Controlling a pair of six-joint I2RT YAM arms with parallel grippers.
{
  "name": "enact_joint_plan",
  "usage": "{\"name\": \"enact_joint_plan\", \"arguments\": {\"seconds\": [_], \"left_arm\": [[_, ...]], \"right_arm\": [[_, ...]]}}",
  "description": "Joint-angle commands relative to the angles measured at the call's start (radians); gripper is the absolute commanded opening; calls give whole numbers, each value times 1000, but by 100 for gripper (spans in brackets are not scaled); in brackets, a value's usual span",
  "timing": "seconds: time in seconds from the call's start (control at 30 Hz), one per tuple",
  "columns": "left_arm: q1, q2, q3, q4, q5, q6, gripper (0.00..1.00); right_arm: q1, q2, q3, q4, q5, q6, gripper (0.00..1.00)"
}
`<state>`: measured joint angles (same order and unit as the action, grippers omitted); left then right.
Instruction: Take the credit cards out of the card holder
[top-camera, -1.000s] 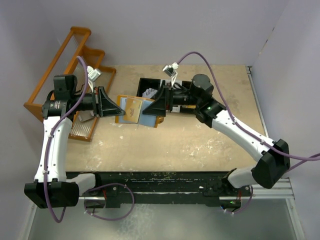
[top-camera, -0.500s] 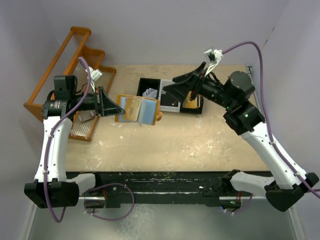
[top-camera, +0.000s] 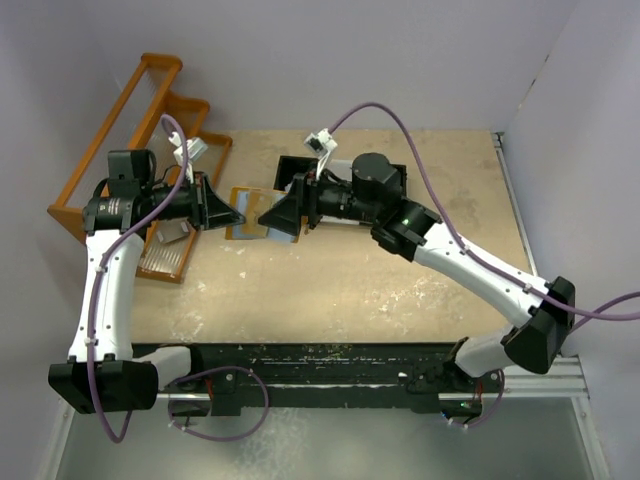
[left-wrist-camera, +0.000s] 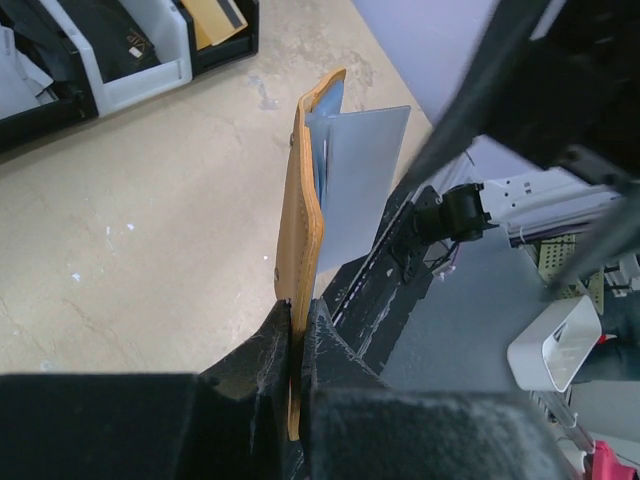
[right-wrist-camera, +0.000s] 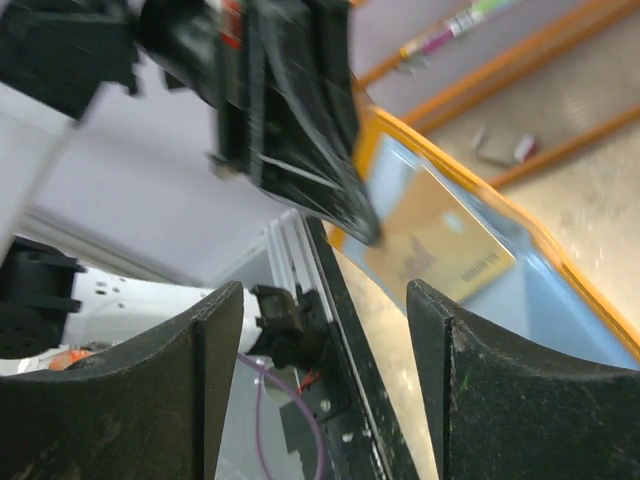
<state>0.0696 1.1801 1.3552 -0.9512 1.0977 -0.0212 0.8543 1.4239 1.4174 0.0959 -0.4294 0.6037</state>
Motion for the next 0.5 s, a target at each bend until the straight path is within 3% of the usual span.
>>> {"name": "enact_joint_plan", "arguments": {"seconds": [0.0,0.27,0.47], "left_arm": [[-2,-18,45,29,134,-5,0],[-2,-15,37,87,322,-93,0],[-3,-25,35,100,409,-117,0]], "right_arm": [[-14,-36,-58,25,-24,33,67],[-94,-98,-204,106,-98,107,56],[-116,-113,-272,271,-171,221,46]]}}
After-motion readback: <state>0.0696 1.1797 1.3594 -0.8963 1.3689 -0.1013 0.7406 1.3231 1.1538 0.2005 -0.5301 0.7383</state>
